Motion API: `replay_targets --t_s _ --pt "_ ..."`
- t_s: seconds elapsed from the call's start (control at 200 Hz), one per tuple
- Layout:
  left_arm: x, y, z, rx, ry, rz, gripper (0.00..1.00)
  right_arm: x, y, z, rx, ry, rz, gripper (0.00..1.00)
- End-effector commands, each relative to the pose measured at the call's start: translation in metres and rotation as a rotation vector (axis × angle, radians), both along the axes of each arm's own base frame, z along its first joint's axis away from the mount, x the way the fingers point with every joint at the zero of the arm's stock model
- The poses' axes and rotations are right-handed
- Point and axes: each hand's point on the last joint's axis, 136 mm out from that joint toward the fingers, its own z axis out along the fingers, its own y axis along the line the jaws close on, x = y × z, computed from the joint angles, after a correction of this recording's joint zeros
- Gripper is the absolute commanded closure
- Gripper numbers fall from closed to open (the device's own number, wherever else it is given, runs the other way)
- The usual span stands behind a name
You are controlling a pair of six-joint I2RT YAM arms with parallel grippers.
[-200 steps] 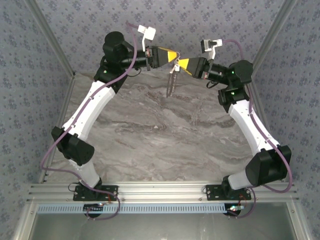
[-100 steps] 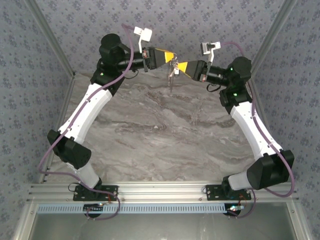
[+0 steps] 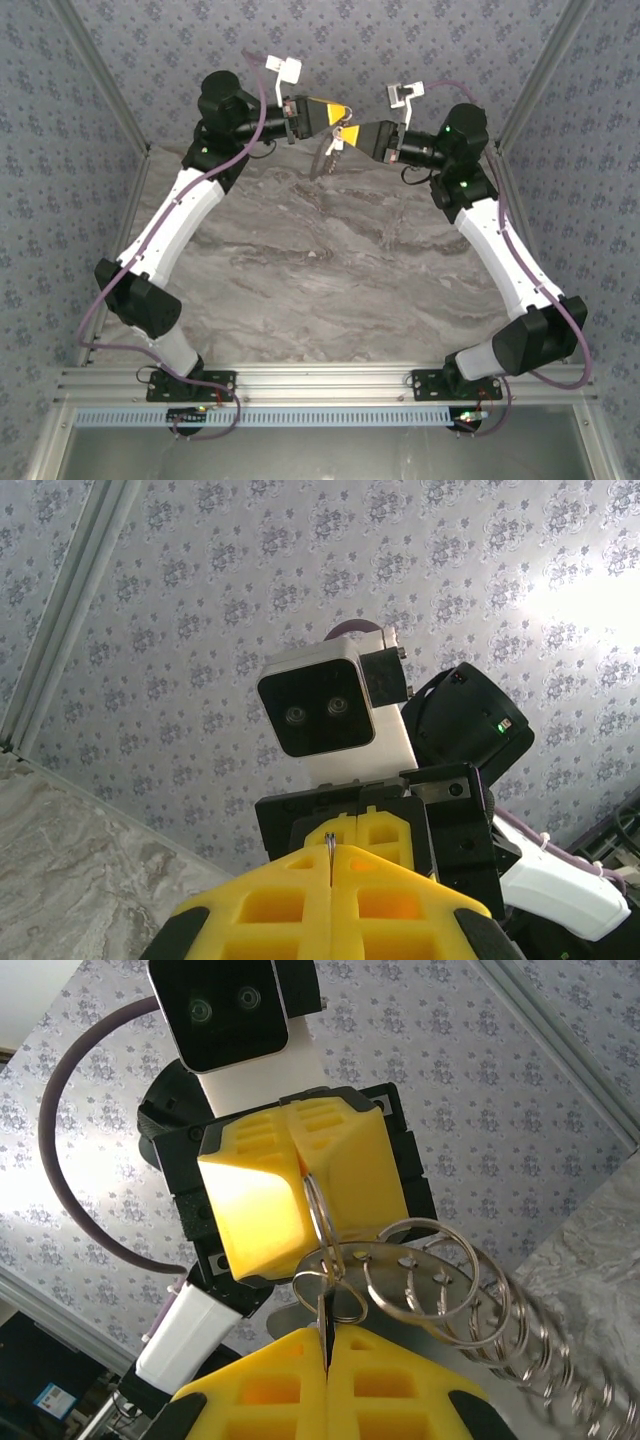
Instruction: Put the keys on the keyring
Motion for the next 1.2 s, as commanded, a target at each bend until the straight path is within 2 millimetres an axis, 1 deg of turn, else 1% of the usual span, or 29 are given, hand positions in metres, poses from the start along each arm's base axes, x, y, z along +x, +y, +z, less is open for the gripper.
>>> replay_targets --t_s 0.0,0.09,0.18,0.225,0.28,0.355,0.475,0.555,0.635,0.67,0.749,0.829,0.934,1.069,1.199 --pt "-0.013 0.012 0.035 -0.079 -0.104 0.036 1.00 -0.008 0.007 0.000 -0.018 -0.009 0.047 1.00" --pt "-0.011 0.013 0.036 -0.084 -0.105 0.047 1.00 -0.005 0.003 -0.005 -0.021 0.006 0.036 1.00" --pt "-0.012 0.014 0.037 -0.089 -0.111 0.052 1.00 -0.003 -0.008 -0.008 -0.021 0.017 0.008 0.82" --pt "-0.013 0.015 0.039 -0.092 -0.115 0.054 1.00 -0.002 -0.016 -0.009 -0.022 0.020 -0.011 0.70" --pt "-0.013 0.015 0.040 -0.095 -0.115 0.054 1.00 -0.002 -0.027 -0.011 -0.022 0.025 -0.033 0.65" --pt "-0.014 0.015 0.042 -0.102 -0.120 0.052 1.00 -0.003 -0.040 -0.011 -0.022 0.028 -0.058 0.62" --pt "-0.015 0.015 0.045 -0.114 -0.124 0.045 1.00 0.002 -0.061 -0.008 -0.012 0.022 -0.114 0.62" --pt "-0.017 0.015 0.047 -0.123 -0.127 0.037 1.00 0.007 -0.071 0.004 0.015 0.001 -0.163 0.62" --pt "-0.017 0.015 0.049 -0.132 -0.130 0.030 1.00 0.014 -0.075 0.020 0.053 -0.033 -0.209 0.62" --pt "-0.018 0.016 0.050 -0.136 -0.132 0.028 1.00 0.018 -0.076 0.027 0.067 -0.053 -0.223 0.62" --pt "-0.020 0.015 0.052 -0.146 -0.136 0.018 1.00 0.021 -0.070 0.042 0.099 -0.083 -0.224 0.62" --pt "-0.022 0.015 0.055 -0.152 -0.140 0.010 1.00 0.021 -0.061 0.056 0.123 -0.119 -0.209 0.62" --pt "-0.024 0.015 0.057 -0.155 -0.143 0.006 1.00 0.018 -0.050 0.070 0.148 -0.154 -0.186 0.62" --pt "-0.024 0.014 0.056 -0.154 -0.142 0.006 1.00 0.014 -0.038 0.082 0.172 -0.180 -0.159 0.62" --pt "-0.024 0.014 0.056 -0.154 -0.144 0.008 1.00 0.012 -0.028 0.083 0.174 -0.177 -0.134 0.62"
